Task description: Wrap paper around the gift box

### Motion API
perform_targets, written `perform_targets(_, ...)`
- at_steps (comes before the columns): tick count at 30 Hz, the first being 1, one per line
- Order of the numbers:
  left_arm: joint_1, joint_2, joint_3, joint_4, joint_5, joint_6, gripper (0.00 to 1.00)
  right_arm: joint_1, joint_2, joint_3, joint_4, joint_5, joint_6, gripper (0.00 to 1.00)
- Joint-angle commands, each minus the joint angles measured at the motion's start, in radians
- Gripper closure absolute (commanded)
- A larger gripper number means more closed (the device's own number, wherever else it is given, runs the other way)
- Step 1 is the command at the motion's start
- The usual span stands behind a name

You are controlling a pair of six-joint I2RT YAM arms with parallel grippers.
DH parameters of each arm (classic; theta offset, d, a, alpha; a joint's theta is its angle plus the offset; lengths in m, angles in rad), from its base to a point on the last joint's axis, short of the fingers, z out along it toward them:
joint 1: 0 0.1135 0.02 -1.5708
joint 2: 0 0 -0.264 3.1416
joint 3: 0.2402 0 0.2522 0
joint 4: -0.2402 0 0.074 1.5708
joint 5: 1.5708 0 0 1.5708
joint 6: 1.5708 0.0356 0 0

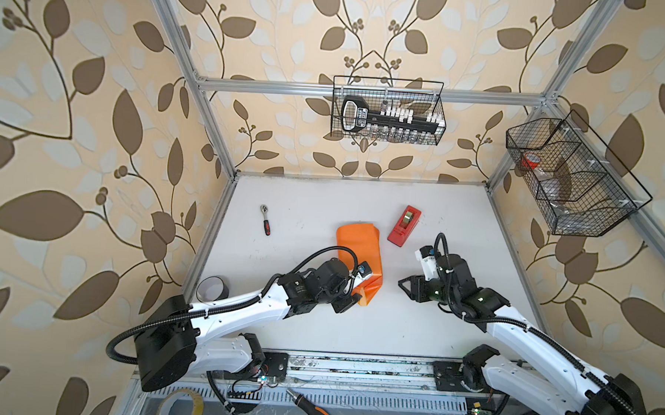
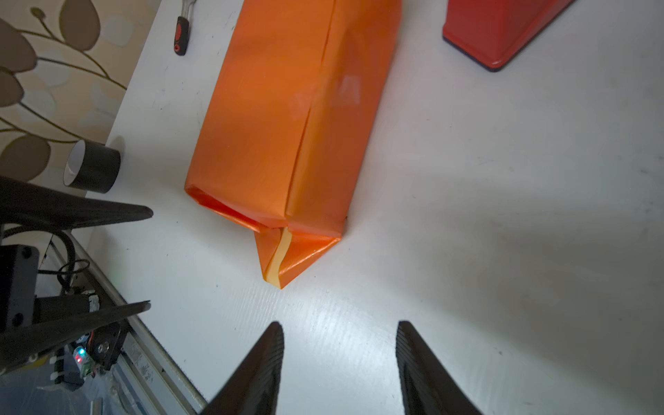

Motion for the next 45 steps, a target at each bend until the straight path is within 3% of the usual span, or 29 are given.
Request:
perform_targets(1, 0.003, 0.045, 0.016, -0.082, 0.003, 0.297, 0.41, -0.034, -0.012, -0.043, 0.024, -0.095, 0.001, 0.49)
perform_targets(6, 0.004, 0.114, 0.021, -0.049, 0.053, 0.469, 0.51, -0.041, -0.022, -0.065, 0.04, -0.104, -0.002, 0.49)
perform_targets(13, 0.008, 0.258, 0.087, -0.07, 0.087, 0.566, 0.51, -0.071, -0.032, -0.084, 0.053, -0.095, 0.002, 0.49)
perform_targets(23, 0.02, 0.394, 0.172, -0.113, 0.152, 0.601, 0.54, -0.085, -0.022, -0.082, 0.051, -0.085, -0.001, 0.49)
perform_targets(32, 0.035, 0.474, 0.242, -0.201, 0.145, 0.631, 0.62, -0.087, -0.014, -0.082, 0.057, -0.086, -0.004, 0.49)
perform_targets(45, 0.045, 0.511, 0.244, -0.189, 0.156, 0.634, 0.81, -0.087, -0.019, -0.088, 0.053, -0.082, -0.006, 0.5)
